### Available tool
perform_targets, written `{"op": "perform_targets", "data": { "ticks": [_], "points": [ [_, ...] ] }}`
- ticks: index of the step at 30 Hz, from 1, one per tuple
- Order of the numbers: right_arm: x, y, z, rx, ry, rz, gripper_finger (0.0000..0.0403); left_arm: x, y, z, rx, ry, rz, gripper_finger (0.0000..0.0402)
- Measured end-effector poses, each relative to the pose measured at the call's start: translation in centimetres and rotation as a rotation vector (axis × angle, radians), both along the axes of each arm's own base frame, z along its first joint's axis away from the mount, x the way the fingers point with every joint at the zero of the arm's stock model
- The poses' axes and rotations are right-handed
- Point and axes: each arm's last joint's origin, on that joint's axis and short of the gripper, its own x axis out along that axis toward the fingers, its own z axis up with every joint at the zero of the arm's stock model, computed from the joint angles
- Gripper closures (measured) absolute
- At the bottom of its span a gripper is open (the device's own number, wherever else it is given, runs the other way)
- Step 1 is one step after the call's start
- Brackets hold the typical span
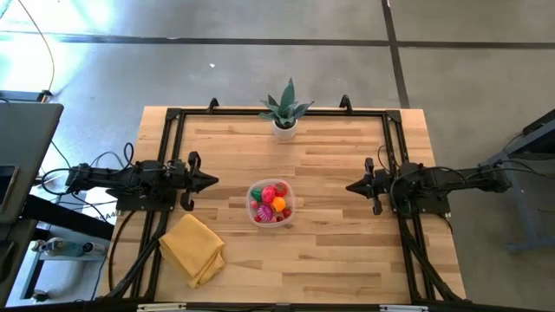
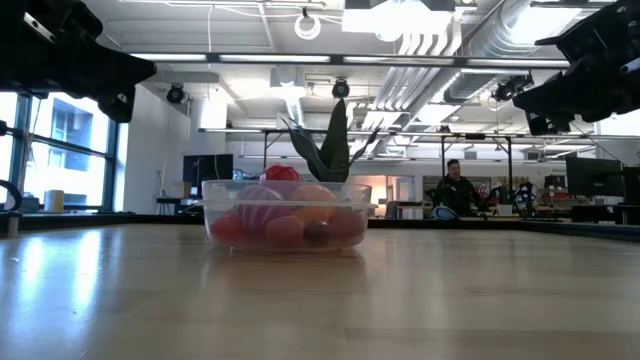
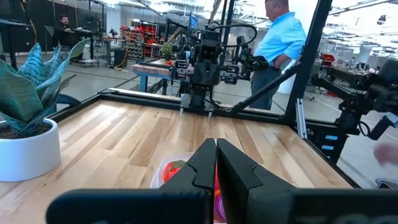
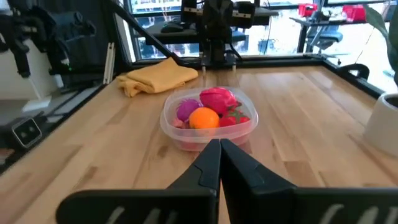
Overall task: Pick and placing Produce into tupperware
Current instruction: Return to Home Position
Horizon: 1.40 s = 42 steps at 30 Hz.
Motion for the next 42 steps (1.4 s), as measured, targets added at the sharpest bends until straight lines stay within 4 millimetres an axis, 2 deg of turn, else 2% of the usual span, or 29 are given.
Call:
{"op": "perform_targets", "data": {
  "ticks": [10,42],
  "points": [
    [0.0,0.0,-0.01,0.112,0.009,-0.017,0.0403,0.0,0.0,0.0,0.0,0.0,0.0,0.0396],
    [0.0,0.0,-0.01,0.112,0.009,-0.017,0.0402,0.0,0.0,0.01,0.0,0.0,0.0,0.0396]
  ]
}}
